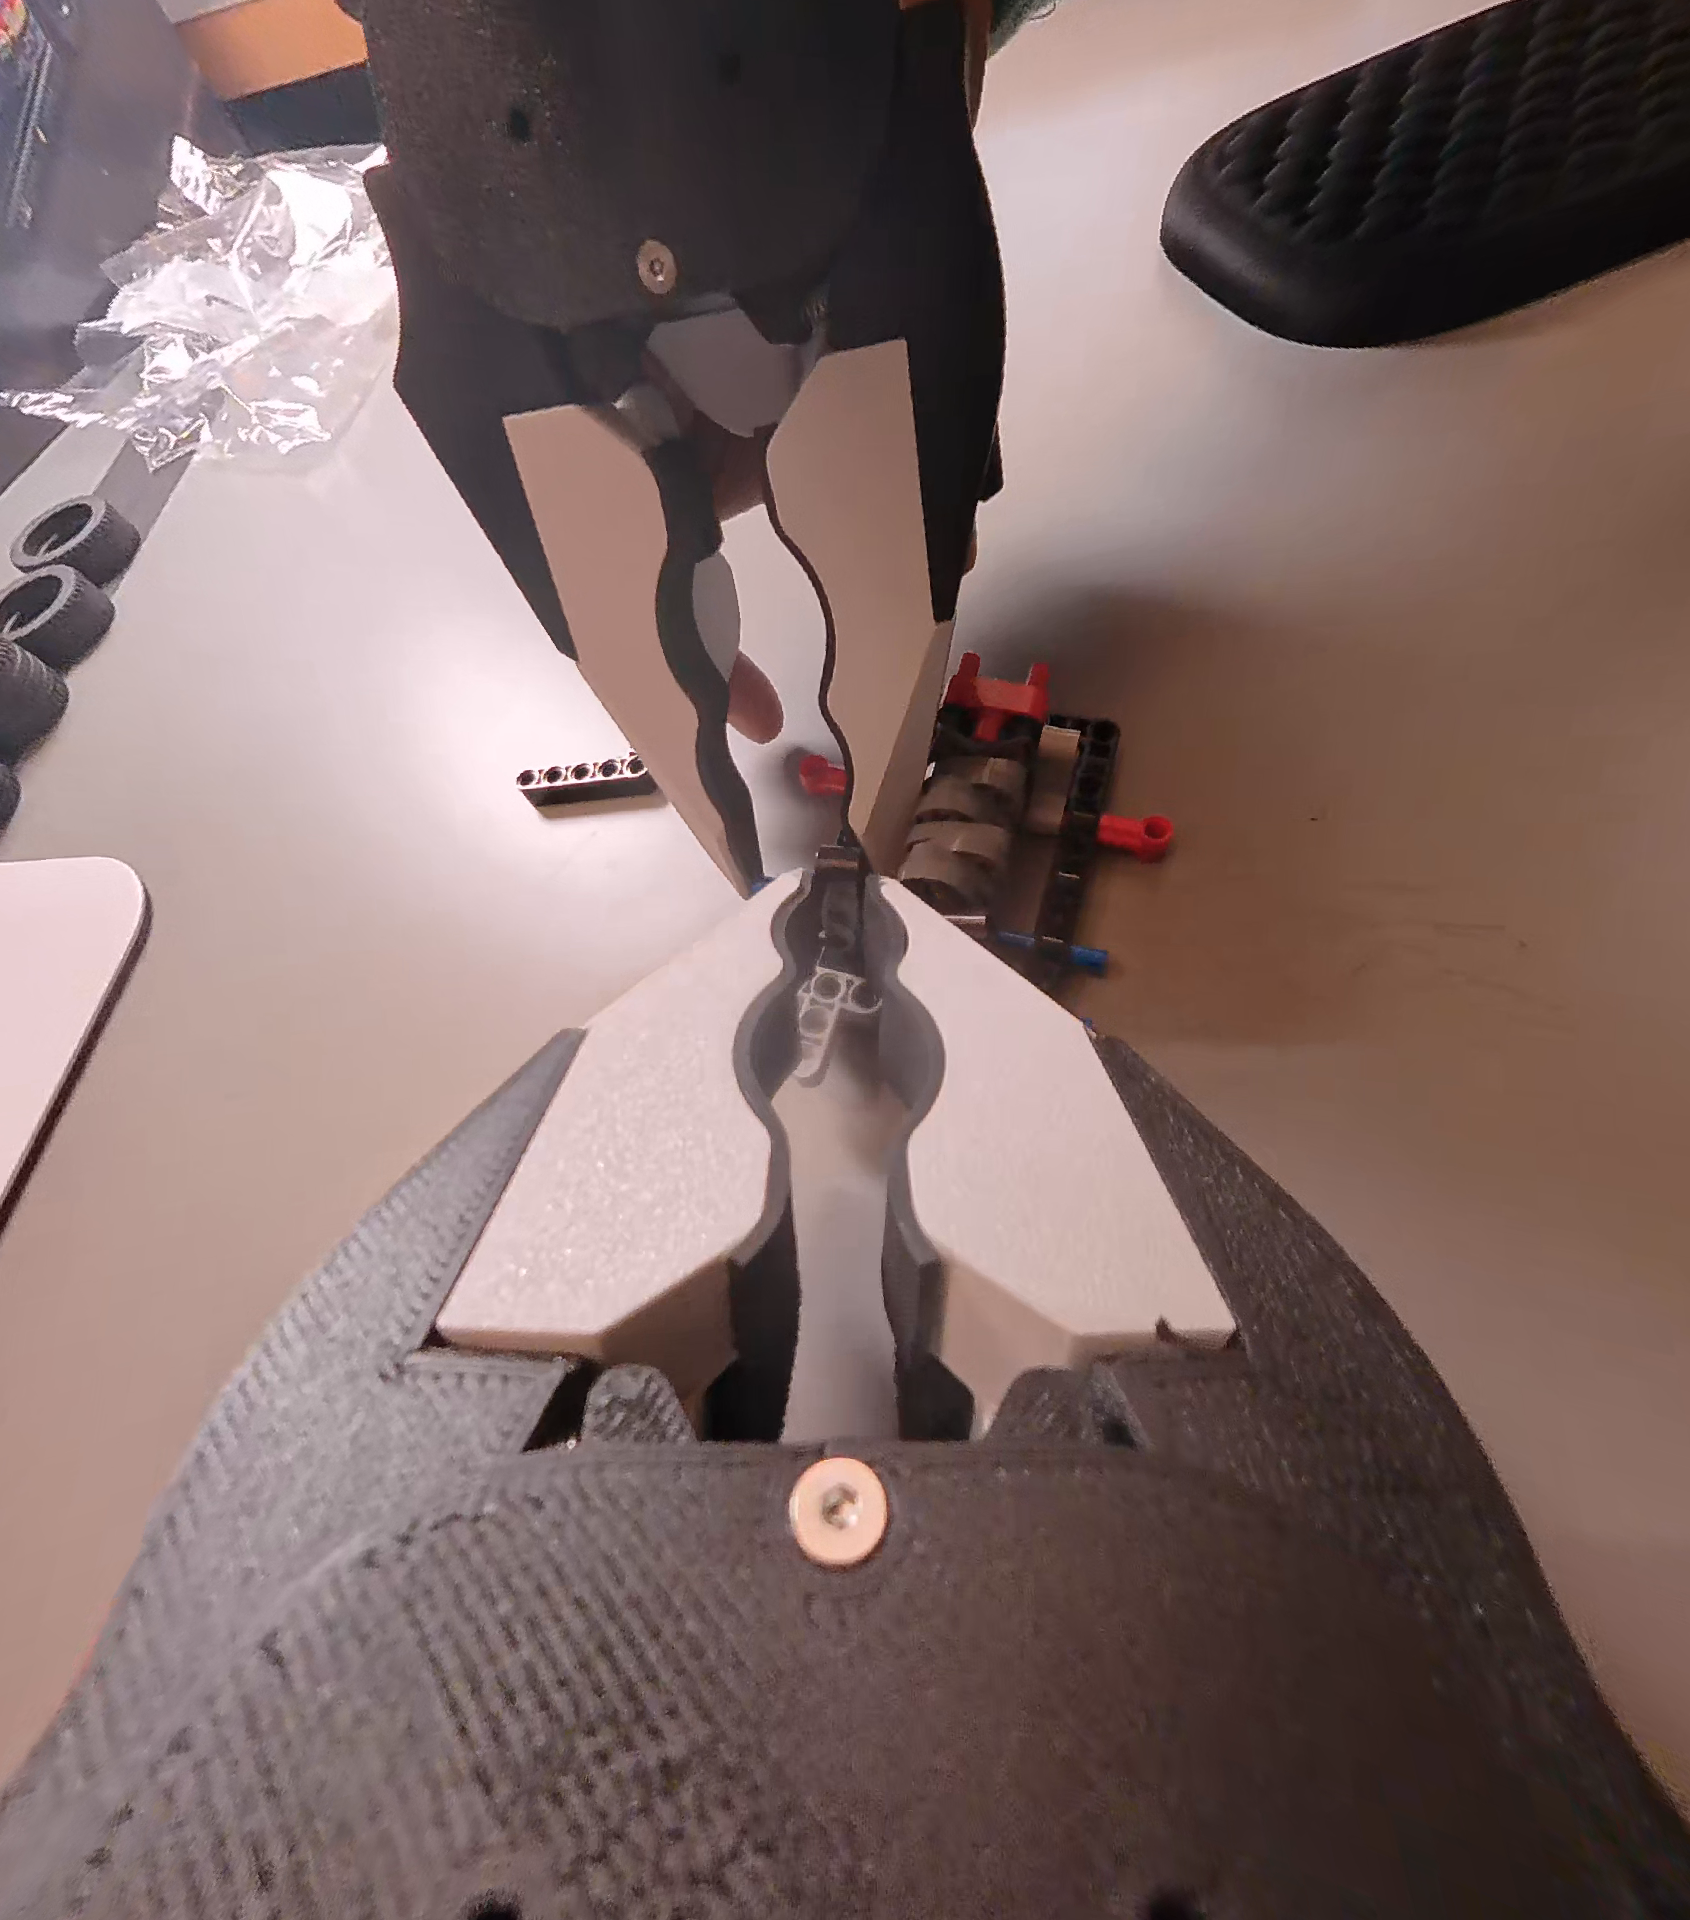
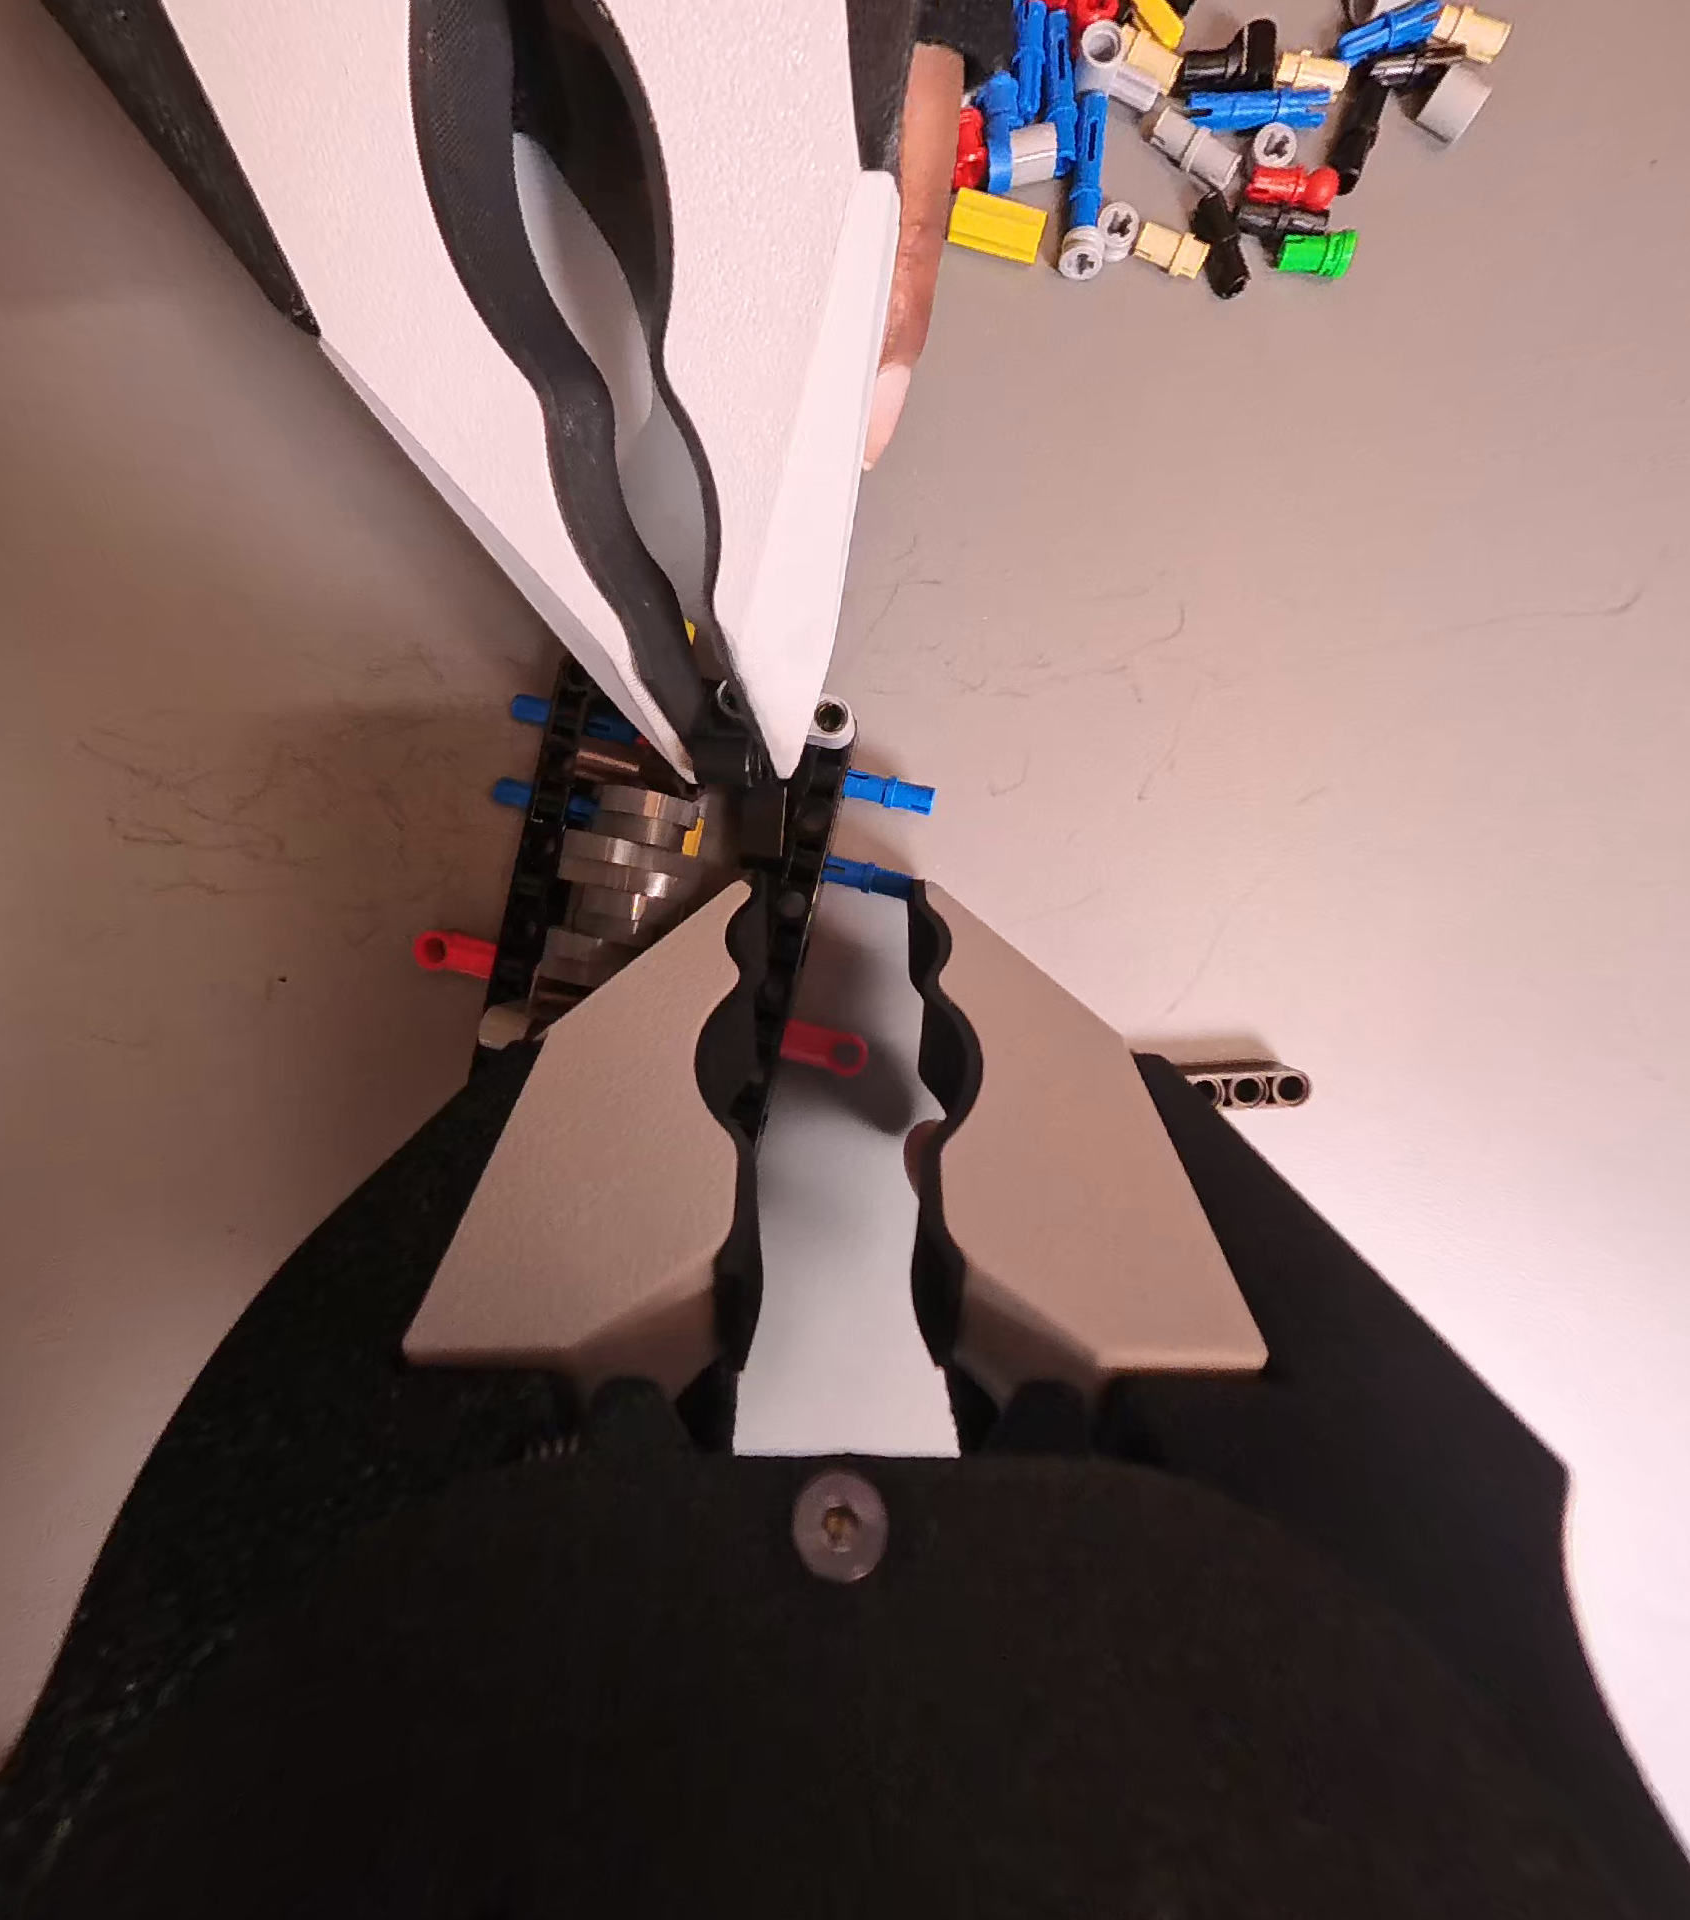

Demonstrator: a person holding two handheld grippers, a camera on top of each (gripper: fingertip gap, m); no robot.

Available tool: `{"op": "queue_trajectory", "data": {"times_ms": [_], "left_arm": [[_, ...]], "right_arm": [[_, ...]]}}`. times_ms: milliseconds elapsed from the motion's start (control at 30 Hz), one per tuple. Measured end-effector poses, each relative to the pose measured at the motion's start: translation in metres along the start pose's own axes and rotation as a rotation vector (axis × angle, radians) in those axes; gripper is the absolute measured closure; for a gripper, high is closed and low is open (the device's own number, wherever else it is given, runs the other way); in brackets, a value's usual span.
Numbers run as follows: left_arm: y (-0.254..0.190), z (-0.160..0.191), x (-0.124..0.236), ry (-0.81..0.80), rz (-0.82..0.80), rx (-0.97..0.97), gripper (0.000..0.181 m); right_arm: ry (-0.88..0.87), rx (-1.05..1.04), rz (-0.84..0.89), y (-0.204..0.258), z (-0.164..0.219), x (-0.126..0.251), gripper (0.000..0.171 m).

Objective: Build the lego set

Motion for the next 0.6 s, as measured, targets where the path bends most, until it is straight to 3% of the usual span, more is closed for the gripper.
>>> {"op": "queue_trajectory", "data": {"times_ms": [300, 600], "left_arm": [[0.0016, 0.0016, 0.0004, -0.030, 0.044, -0.120, 0.175], [0.0035, 0.0035, -0.0017, 0.000, 0.030, -0.106, 0.175]], "right_arm": [[-0.022, 0.011, -0.015, -0.0013, 0.0000, -0.0010, 0.147], [-0.032, 0.017, -0.001, -0.0022, 0.0005, -0.0003, 0.148]]}}
Point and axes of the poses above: each gripper's, where its closed fingertips meet, x back along the fingers, z out of its underside, y = z × x across the jaws, the point moved 9 cm from there along x, back along the fingers, and after that the axes turned 1 degree about x, right-handed, at the moved point
